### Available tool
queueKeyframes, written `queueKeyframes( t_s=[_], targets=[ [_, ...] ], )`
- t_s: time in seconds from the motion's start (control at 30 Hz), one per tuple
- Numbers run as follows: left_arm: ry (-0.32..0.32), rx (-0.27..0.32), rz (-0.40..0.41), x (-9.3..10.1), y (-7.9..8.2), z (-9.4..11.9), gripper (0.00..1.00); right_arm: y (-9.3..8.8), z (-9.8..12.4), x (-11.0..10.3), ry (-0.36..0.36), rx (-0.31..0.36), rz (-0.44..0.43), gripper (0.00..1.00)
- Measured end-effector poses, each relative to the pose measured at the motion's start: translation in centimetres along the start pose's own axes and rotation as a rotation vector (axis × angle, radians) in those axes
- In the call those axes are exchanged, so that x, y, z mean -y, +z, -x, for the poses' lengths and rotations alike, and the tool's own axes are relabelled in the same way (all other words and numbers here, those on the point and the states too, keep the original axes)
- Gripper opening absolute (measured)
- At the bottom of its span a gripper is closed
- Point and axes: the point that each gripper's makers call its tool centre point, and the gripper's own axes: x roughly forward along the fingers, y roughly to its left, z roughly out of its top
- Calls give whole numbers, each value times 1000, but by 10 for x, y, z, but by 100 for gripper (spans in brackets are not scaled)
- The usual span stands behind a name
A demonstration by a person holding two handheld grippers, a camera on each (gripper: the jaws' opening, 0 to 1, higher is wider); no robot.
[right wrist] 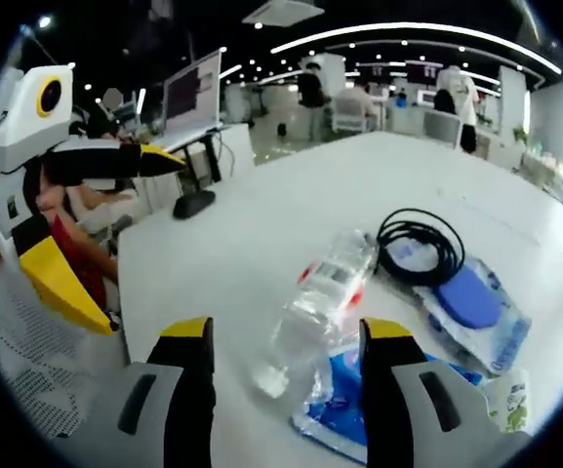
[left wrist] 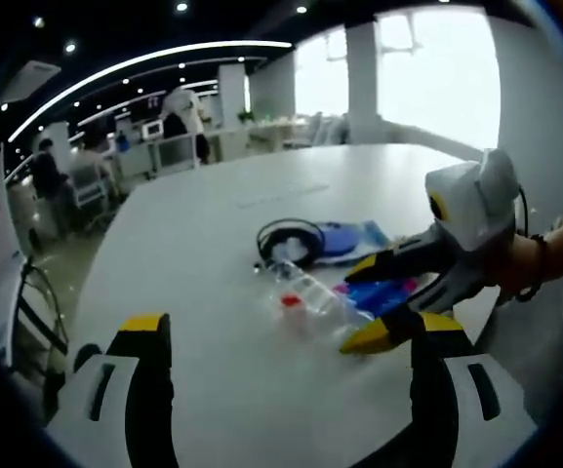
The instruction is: Arrange the tabletop items into an orderly group along one side of the table until the central work area is clear of visible clutter.
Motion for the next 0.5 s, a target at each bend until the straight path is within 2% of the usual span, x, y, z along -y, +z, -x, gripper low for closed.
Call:
queueKeyframes(
  t_s=[0.27,0.5],
  targets=[
    [0,-7,2,1,-2,0,99,-5,-12,7,-58,-18,8,59],
    [3,-4,8,0,-1,0,99,-9,-20,8,-62,-31,-17,56]
  ],
)
